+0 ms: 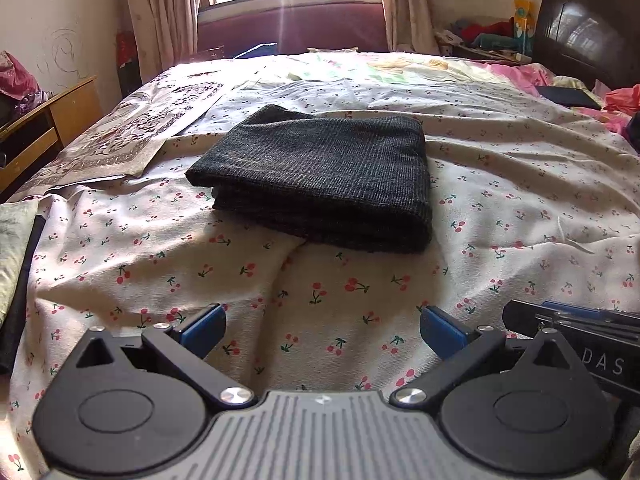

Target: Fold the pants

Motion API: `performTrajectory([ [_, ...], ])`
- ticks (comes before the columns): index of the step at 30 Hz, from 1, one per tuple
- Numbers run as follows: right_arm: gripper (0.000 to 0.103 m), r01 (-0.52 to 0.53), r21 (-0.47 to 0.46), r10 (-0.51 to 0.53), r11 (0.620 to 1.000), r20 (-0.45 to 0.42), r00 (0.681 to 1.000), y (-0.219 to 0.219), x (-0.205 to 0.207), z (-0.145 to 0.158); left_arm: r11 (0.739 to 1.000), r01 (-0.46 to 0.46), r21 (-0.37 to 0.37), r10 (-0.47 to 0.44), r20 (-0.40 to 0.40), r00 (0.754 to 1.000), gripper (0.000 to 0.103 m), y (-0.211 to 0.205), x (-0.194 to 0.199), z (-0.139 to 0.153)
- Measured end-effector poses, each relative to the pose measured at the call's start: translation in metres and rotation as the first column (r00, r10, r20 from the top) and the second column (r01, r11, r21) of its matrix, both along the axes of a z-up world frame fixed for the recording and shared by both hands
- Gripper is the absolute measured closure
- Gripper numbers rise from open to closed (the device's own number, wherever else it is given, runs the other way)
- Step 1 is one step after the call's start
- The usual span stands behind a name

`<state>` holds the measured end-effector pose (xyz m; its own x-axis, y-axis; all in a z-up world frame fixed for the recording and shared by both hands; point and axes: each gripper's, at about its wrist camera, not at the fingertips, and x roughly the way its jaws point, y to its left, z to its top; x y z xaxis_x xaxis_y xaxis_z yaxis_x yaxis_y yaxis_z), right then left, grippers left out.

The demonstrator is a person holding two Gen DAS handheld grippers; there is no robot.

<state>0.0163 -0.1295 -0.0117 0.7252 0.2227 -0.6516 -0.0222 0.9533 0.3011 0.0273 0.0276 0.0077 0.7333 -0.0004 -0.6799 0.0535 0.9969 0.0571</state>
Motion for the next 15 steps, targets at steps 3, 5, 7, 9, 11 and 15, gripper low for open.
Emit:
performTrajectory([
  [3, 0.068, 0.000, 0.003, 0.000, 1.000, -0.005, 1.000, -0.0001, 0.0005, -0.0006, 1.000, 0.001, 0.003, -0.001, -0.002, 1.000, 0.000, -0.0004, 0.0003, -0.0004],
  [5, 0.068, 0.000, 0.003, 0.000, 1.000, -0.010, 1.000, 0.0003, 0.0007, -0.0015, 1.000, 0.001, 0.009, -0.001, -0.006, 1.000, 0.000, -0.0007, 0.0008, -0.0009],
  [7, 0.068, -0.001, 0.003, 0.001, 1.000, -0.012, 1.000, 0.0005, 0.0013, -0.0021, 1.000, 0.000, 0.014, 0.001, -0.007, 1.000, 0.000, -0.0016, 0.0009, -0.0009],
  [9, 0.068, -0.002, 0.002, 0.002, 1.000, -0.012, 1.000, 0.0007, 0.0016, -0.0023, 1.000, -0.001, 0.016, 0.002, -0.009, 1.000, 0.000, -0.0017, 0.0011, -0.0010],
  [11, 0.068, -0.003, 0.002, 0.003, 1.000, -0.012, 1.000, 0.0010, 0.0016, -0.0024, 1.000, -0.003, 0.014, 0.004, -0.011, 1.000, 0.000, -0.0009, 0.0014, -0.0011],
  [15, 0.068, -0.008, -0.002, 0.008, 1.000, -0.015, 1.000, 0.0013, 0.0025, -0.0029, 1.000, -0.008, 0.016, 0.008, -0.016, 1.000, 0.000, -0.0002, 0.0022, -0.0012],
])
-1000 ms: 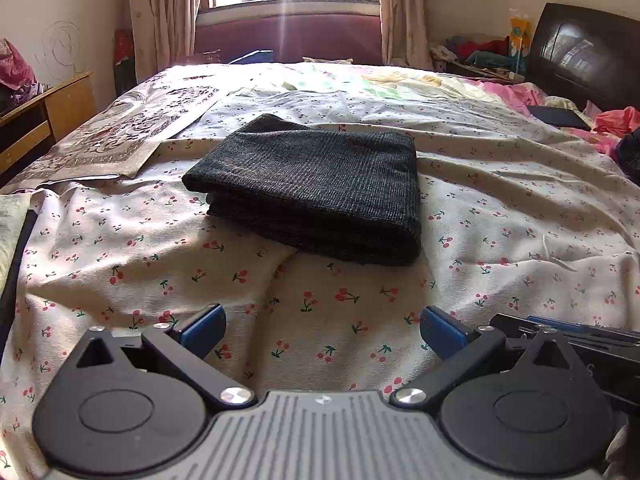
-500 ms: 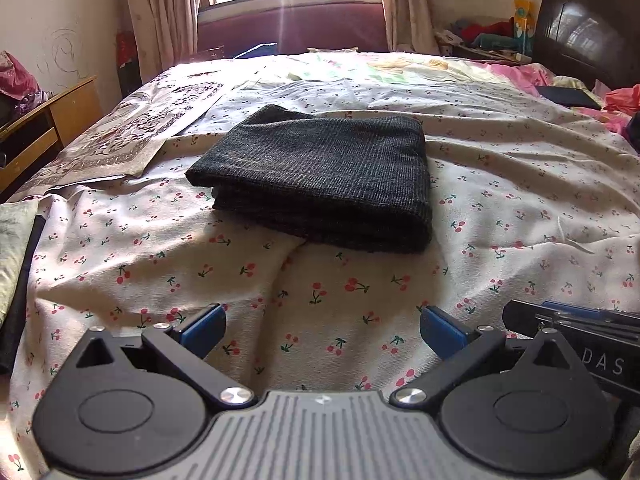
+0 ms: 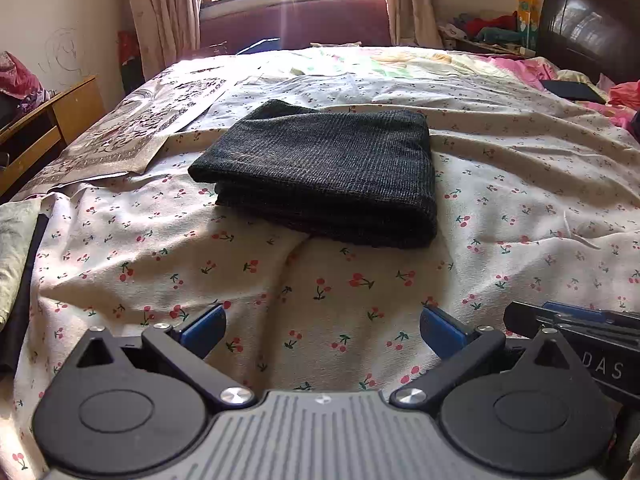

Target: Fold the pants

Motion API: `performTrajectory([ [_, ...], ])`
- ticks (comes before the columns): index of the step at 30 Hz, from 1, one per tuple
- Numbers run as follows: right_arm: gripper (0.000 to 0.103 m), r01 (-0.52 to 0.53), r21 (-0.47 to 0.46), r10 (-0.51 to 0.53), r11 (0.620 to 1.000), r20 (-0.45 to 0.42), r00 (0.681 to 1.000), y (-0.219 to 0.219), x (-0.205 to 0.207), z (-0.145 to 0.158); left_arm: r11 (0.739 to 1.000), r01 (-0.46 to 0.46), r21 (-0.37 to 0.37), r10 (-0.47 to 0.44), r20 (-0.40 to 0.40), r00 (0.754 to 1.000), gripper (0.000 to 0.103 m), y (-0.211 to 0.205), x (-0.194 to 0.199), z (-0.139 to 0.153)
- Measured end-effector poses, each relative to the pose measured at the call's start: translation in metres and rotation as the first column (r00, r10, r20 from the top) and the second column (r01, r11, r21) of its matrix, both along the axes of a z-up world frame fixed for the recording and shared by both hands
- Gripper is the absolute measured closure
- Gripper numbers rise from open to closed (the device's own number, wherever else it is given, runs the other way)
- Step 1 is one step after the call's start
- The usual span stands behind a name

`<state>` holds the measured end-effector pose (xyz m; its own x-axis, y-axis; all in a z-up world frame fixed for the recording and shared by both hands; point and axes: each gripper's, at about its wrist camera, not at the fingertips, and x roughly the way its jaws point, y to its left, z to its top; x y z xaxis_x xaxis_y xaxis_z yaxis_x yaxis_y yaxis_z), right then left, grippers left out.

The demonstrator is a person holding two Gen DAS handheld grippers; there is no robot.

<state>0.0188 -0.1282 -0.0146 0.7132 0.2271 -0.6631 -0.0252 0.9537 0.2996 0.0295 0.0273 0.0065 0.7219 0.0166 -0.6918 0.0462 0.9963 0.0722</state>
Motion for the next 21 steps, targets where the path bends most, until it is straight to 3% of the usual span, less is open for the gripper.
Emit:
performTrajectory([
  [21, 0.068, -0.002, 0.000, 0.003, 1.000, -0.002, 1.000, 0.0006, 0.0004, -0.0007, 1.000, 0.001, -0.002, -0.001, -0.001, 1.000, 0.000, 0.0003, 0.0000, 0.0008],
])
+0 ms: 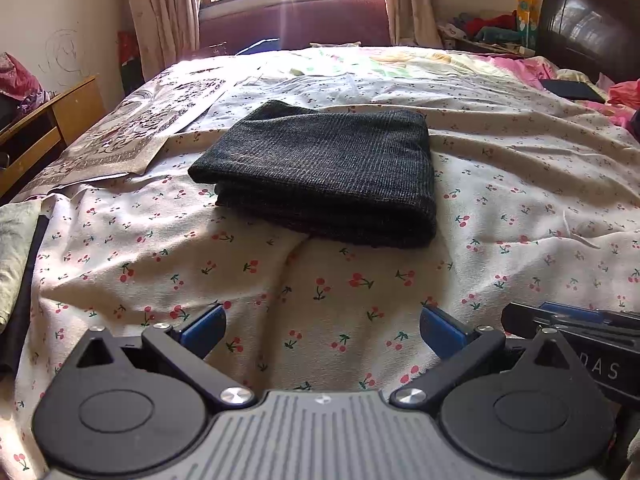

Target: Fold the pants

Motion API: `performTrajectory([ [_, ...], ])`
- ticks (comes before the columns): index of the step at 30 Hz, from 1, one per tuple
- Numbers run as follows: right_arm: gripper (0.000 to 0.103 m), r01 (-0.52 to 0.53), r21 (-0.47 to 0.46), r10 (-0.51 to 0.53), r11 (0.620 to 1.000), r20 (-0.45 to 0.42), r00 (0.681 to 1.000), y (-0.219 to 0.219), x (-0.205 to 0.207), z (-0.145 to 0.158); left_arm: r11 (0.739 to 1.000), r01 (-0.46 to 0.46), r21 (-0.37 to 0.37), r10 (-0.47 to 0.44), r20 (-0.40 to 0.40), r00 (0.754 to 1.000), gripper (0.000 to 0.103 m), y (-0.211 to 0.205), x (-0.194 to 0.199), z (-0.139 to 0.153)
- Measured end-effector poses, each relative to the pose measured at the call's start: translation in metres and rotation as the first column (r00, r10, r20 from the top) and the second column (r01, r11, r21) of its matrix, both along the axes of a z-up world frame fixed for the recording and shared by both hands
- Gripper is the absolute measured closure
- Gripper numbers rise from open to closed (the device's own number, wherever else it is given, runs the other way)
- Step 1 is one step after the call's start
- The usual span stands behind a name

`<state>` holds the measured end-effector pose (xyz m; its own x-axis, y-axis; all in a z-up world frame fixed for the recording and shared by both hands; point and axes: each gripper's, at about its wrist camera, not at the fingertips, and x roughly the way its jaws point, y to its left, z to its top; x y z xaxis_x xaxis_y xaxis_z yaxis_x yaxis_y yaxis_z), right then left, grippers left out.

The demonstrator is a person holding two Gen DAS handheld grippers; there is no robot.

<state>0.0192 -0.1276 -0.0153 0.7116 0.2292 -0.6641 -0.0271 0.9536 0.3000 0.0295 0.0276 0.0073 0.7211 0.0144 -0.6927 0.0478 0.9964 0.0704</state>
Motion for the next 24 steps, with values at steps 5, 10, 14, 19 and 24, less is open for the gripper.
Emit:
performTrajectory([
  [5, 0.068, -0.012, -0.003, 0.012, 1.000, -0.001, 1.000, 0.0005, 0.0012, -0.0018, 1.000, -0.004, -0.016, 0.004, -0.003, 1.000, 0.000, 0.0026, 0.0003, 0.0013],
  [10, 0.067, -0.018, -0.006, 0.018, 1.000, -0.002, 1.000, 0.0007, 0.0012, -0.0021, 1.000, -0.003, -0.018, 0.003, -0.001, 1.000, 0.000, 0.0022, -0.0002, 0.0014],
  [14, 0.067, -0.018, -0.009, 0.018, 1.000, -0.001, 1.000, 0.0005, 0.0012, -0.0014, 1.000, -0.004, -0.011, 0.004, 0.003, 1.000, 0.000, 0.0016, -0.0008, 0.0018],
  [19, 0.067, -0.018, -0.009, 0.018, 1.000, -0.001, 1.000, 0.0009, 0.0011, -0.0017, 1.000, -0.003, -0.009, 0.004, 0.005, 1.000, 0.000, 0.0012, -0.0010, 0.0020],
  [24, 0.067, -0.017, -0.009, 0.017, 1.000, -0.001, 1.000, 0.0008, 0.0011, -0.0018, 1.000, -0.002, -0.006, 0.002, 0.008, 1.000, 0.000, 0.0014, -0.0011, 0.0022],
])
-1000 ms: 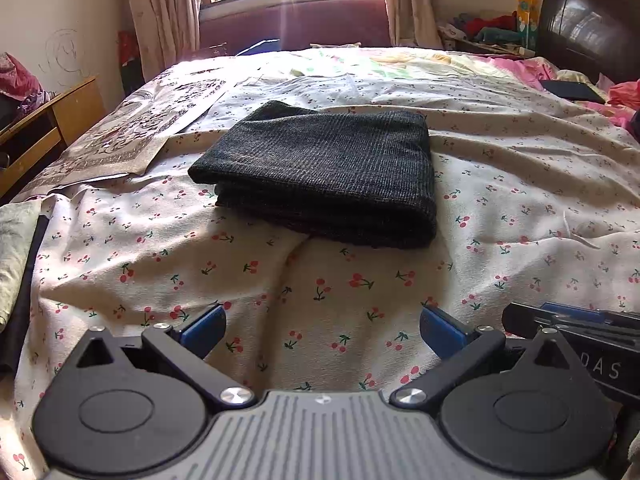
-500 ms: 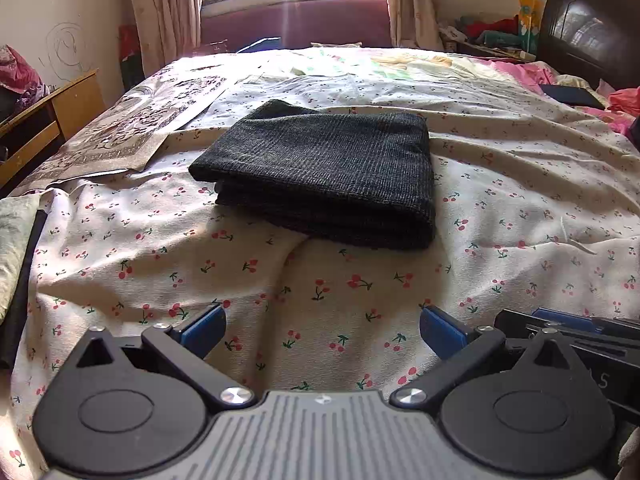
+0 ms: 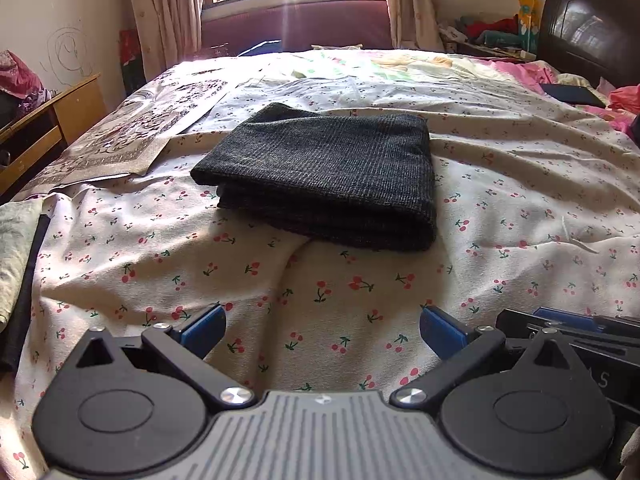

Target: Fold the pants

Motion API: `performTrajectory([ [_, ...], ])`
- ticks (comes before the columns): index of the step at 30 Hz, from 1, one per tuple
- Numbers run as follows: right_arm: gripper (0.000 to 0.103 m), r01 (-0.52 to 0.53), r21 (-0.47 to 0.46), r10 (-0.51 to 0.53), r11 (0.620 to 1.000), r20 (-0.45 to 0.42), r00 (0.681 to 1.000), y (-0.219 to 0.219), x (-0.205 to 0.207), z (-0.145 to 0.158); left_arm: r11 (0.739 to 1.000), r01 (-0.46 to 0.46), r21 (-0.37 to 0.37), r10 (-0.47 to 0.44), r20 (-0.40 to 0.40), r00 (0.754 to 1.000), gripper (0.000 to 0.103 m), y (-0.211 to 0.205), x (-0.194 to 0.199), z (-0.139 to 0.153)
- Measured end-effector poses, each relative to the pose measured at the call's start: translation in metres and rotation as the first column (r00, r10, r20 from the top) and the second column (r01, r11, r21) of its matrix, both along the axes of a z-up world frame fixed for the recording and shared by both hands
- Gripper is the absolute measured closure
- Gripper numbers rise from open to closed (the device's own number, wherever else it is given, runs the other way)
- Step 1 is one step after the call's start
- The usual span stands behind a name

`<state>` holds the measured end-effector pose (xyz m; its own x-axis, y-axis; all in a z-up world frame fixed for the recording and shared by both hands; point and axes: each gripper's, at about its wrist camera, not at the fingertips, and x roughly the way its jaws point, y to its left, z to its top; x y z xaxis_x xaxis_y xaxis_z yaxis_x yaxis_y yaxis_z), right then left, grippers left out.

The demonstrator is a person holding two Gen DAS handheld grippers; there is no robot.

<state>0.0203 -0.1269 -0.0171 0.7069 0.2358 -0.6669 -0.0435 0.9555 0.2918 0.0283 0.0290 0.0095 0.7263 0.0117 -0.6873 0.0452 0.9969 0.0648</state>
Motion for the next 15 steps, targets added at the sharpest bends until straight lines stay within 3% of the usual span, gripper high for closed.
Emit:
performTrajectory([
  [15, 0.067, 0.000, 0.000, 0.000, 1.000, 0.000, 1.000, 0.0001, 0.0001, 0.0001, 1.000, 0.000, 0.011, 0.000, 0.010, 1.000, 0.000, -0.0004, -0.0008, 0.0012],
])
